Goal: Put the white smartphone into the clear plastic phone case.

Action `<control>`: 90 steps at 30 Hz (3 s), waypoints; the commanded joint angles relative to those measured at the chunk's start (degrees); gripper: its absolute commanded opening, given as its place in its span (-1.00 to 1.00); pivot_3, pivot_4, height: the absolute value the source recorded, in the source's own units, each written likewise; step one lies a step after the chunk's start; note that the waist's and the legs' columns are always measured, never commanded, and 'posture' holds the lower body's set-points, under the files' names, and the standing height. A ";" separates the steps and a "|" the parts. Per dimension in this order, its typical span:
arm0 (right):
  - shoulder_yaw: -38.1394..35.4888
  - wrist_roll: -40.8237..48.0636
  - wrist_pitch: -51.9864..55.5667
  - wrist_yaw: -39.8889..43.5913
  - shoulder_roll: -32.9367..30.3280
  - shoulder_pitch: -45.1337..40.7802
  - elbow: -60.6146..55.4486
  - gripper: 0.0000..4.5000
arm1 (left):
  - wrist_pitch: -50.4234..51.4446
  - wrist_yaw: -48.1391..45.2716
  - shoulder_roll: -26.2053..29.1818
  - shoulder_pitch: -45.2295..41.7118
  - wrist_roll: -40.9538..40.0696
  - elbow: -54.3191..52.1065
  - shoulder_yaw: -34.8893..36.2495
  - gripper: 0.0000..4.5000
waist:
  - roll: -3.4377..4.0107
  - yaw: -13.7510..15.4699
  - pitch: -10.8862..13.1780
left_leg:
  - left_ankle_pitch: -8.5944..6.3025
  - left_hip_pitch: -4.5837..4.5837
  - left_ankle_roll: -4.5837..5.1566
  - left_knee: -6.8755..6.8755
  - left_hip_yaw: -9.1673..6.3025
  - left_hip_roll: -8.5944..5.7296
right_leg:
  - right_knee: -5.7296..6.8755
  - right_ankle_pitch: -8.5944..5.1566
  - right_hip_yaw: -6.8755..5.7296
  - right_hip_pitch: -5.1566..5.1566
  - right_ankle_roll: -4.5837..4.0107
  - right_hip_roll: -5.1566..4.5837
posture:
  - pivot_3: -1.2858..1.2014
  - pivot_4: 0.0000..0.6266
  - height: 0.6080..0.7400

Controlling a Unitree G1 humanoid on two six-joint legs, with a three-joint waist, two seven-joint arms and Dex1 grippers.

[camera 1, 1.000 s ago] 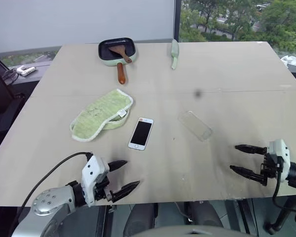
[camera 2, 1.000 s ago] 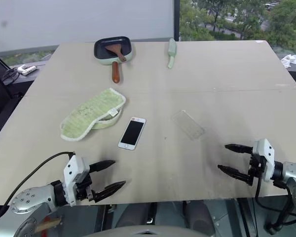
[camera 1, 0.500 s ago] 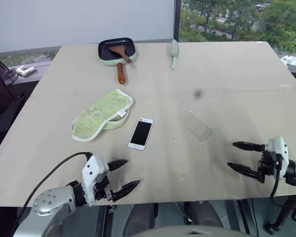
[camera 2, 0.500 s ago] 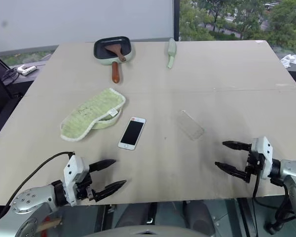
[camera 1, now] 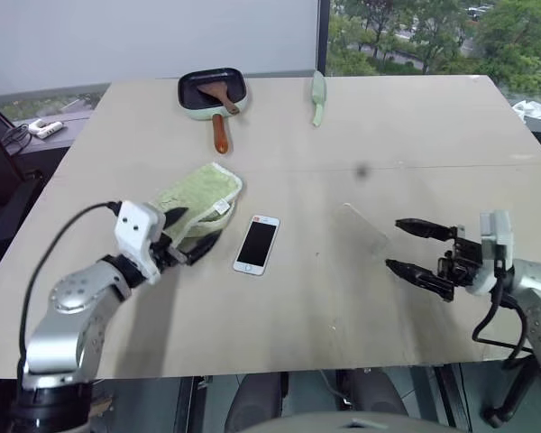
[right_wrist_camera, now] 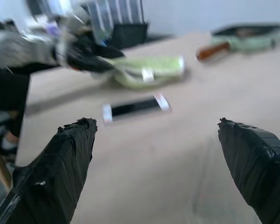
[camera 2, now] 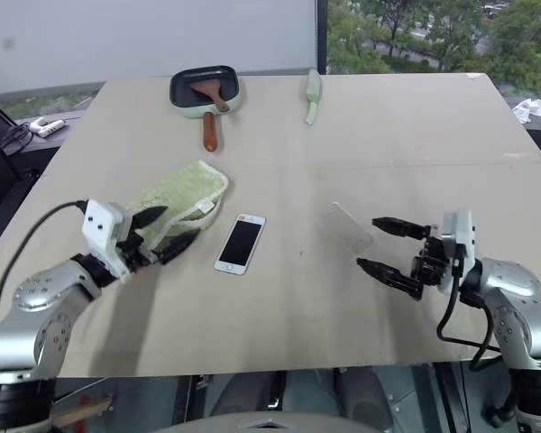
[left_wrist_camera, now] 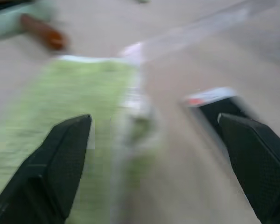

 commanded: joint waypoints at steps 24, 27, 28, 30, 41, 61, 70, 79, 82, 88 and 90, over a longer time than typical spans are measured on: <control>3.92 -9.67 -2.64 -14.71 5.32 -7.13 -4.24 1.00 | -10.77 8.94 0.61 -24.39 13.13 34.71 -1.42 -0.99 | -0.09 0.19 0.05 | 0.01 -0.17 -0.02 0.02 -0.22 -0.10 | 0.10 0.02 -0.23 -0.13 0.01 -0.11 | 0.03 -0.52 1.00; 4.49 -10.26 -2.59 -15.55 6.06 -8.50 -3.78 1.00 | -17.98 11.13 2.68 -33.92 15.91 47.84 -2.25 -0.99 | -0.25 0.27 0.12 | 0.02 -0.20 -0.04 0.04 -0.29 -0.20 | 0.13 0.02 -0.31 -0.15 0.01 -0.13 | 0.03 -0.52 1.00; 4.61 -10.48 -2.67 -15.57 6.14 -8.69 -3.62 1.00 | -19.95 11.33 3.09 -36.07 16.77 51.07 -2.74 -0.99 | -0.32 0.31 0.17 | 0.02 -0.20 -0.04 0.04 -0.30 -0.25 | 0.13 0.02 -0.32 -0.14 0.01 -0.13 | 0.03 -0.52 1.00; 4.85 -11.08 -3.15 -15.73 6.37 -9.01 -3.26 1.00 | -23.71 11.05 3.13 -41.14 17.42 58.01 -3.21 -0.99 | -0.39 0.15 0.19 | 0.02 -0.22 -0.04 0.04 -0.30 -0.30 | 0.11 0.02 -0.33 -0.15 0.02 -0.11 | 0.03 -0.52 1.00; 4.43 -12.20 -4.15 -17.12 6.61 -8.19 -3.97 1.00 | -32.81 14.32 1.53 -54.06 22.33 78.83 -6.31 0.75 | -0.48 -0.23 0.16 | 0.21 -1.01 -0.33 0.12 -0.21 -0.44 | 0.29 0.02 -0.27 -0.98 0.05 -0.11 | 0.03 -0.52 1.00; 14.06 -22.56 0.85 -21.05 2.97 -5.20 -4.22 1.00 | -3.54 -22.77 4.50 -15.73 -5.14 12.15 -5.99 0.99 | -0.50 -0.99 0.18 | 0.11 -0.95 -0.17 0.10 -0.17 -0.07 | 0.35 0.02 -0.09 -0.99 0.01 -0.08 | 0.03 -0.52 1.00; 21.32 -32.05 12.61 -28.67 4.08 -7.30 -3.07 1.00 | 0.98 -29.28 8.41 -8.33 -9.03 -1.71 -7.04 0.99 | -0.48 -0.02 0.16 | 0.11 -0.86 -0.17 0.12 -0.17 -0.14 | 0.34 0.03 -0.09 -0.92 -0.01 -0.07 | 0.03 -0.52 1.00; 22.14 -33.34 24.81 -31.52 4.27 -9.15 -4.25 -0.17 | 1.68 -35.62 11.43 -4.99 -9.99 -4.83 -7.69 1.00 | -0.49 -0.03 0.14 | 0.11 -0.85 -0.17 0.12 -0.20 -0.14 | 0.34 0.04 -0.13 -0.91 -0.02 -0.05 | 0.03 -0.52 1.00; 22.06 -32.99 26.09 -31.89 4.48 -9.12 -4.76 -0.79 | 2.40 -37.53 13.57 -3.54 -9.66 -5.62 -8.28 1.00 | -0.51 0.03 0.13 | 0.11 -0.83 -0.15 0.14 -0.20 -0.16 | 0.32 0.03 -0.14 -0.83 -0.01 -0.06 | 0.03 -0.52 1.00; 21.27 -31.81 28.24 -32.55 5.65 -9.46 -5.50 -0.99 | 2.57 -38.35 13.98 -3.20 -9.86 -6.36 -8.61 1.00 | -0.50 -0.08 0.12 | 0.10 -0.82 -0.15 0.13 -0.23 -0.15 | 0.31 0.03 -0.17 -0.82 -0.01 -0.05 | 0.03 -0.52 1.00; 21.74 -31.86 24.29 -31.25 5.52 -9.87 -5.22 -0.99 | 2.77 -38.26 13.93 -3.28 -10.10 -6.75 -8.61 1.00 | -0.51 -0.07 0.12 | 0.10 -0.82 -0.15 0.13 -0.23 -0.15 | 0.31 0.03 -0.17 -0.82 -0.01 -0.05 | 0.03 -0.52 1.00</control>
